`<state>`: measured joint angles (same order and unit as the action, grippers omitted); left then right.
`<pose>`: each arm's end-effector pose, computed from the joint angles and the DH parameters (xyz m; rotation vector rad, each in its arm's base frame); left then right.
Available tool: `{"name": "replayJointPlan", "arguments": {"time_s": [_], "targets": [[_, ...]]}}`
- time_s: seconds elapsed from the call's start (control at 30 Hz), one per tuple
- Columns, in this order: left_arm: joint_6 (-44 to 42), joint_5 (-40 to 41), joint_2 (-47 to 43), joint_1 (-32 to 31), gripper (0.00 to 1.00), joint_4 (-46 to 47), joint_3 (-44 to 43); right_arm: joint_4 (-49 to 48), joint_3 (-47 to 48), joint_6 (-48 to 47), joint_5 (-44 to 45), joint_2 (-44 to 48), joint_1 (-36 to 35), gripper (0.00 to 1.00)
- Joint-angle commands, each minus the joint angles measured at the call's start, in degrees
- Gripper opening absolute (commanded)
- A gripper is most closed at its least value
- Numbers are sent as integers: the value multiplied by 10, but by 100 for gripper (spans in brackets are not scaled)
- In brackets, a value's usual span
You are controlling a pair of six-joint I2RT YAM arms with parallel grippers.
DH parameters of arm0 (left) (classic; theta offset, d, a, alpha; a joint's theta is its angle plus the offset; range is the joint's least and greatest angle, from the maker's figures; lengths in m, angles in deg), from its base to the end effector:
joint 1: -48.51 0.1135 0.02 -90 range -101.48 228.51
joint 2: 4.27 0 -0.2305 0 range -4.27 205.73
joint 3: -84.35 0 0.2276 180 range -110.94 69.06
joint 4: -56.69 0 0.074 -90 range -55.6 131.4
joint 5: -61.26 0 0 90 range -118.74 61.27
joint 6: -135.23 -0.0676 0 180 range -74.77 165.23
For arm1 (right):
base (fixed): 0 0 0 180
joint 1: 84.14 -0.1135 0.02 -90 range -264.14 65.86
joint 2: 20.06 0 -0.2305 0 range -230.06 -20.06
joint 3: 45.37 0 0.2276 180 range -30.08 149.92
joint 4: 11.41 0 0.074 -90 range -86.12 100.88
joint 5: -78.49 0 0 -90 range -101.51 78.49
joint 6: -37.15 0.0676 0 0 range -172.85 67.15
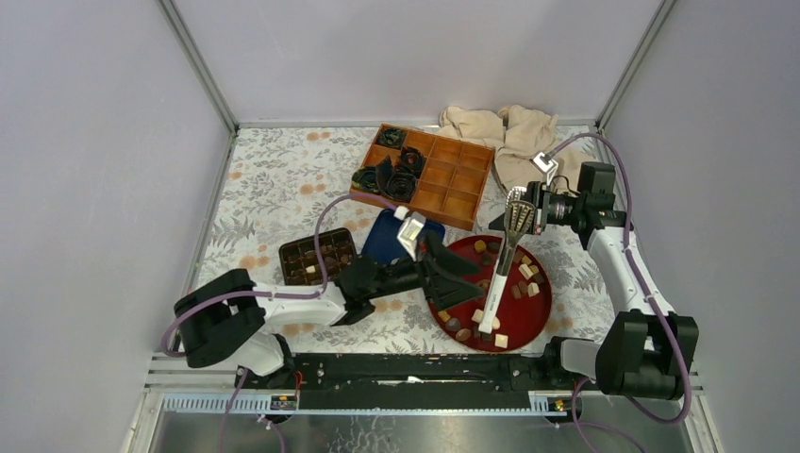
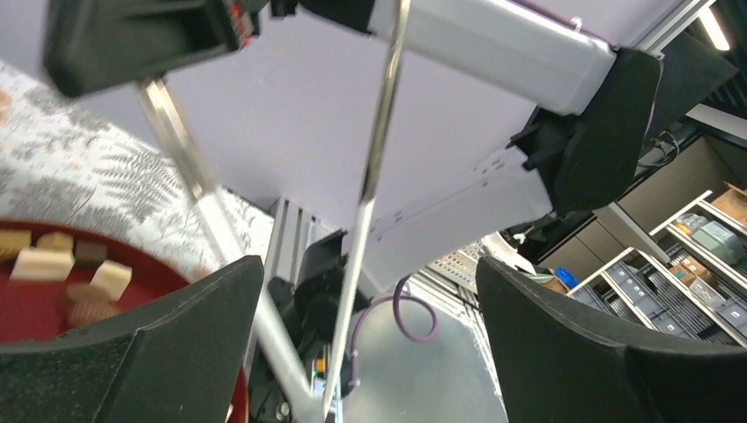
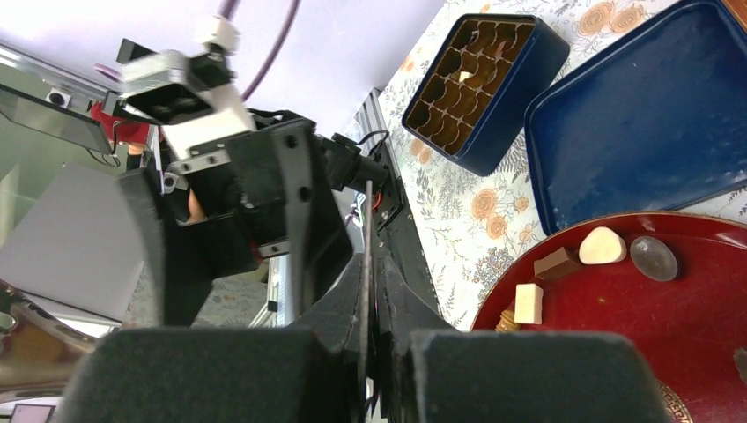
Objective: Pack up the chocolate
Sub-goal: Pick up the clamp from the plate.
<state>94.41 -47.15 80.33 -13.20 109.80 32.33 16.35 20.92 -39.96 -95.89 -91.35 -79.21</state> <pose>0.1326 -0.2914 0.2689 0.4893 1.3877 -1.8337 0.2455 0.0464 0.2684 -0.5725 1.8260 1.6160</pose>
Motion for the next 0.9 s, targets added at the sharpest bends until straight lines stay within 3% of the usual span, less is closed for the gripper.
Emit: {"name": "replayJointPlan", "arguments": {"time_s": [0.0,0.3,0.87], "targets": [[-5,38,-29,4,99,143,80,60,36,-46,-29,18,3,0],[22,17,64,-8,99,198,41,238,137,-163,-39,-4,2,0],[35,67,192,-45,97,228,-73,255,170,-167,-32,-23,-15,0]]}}
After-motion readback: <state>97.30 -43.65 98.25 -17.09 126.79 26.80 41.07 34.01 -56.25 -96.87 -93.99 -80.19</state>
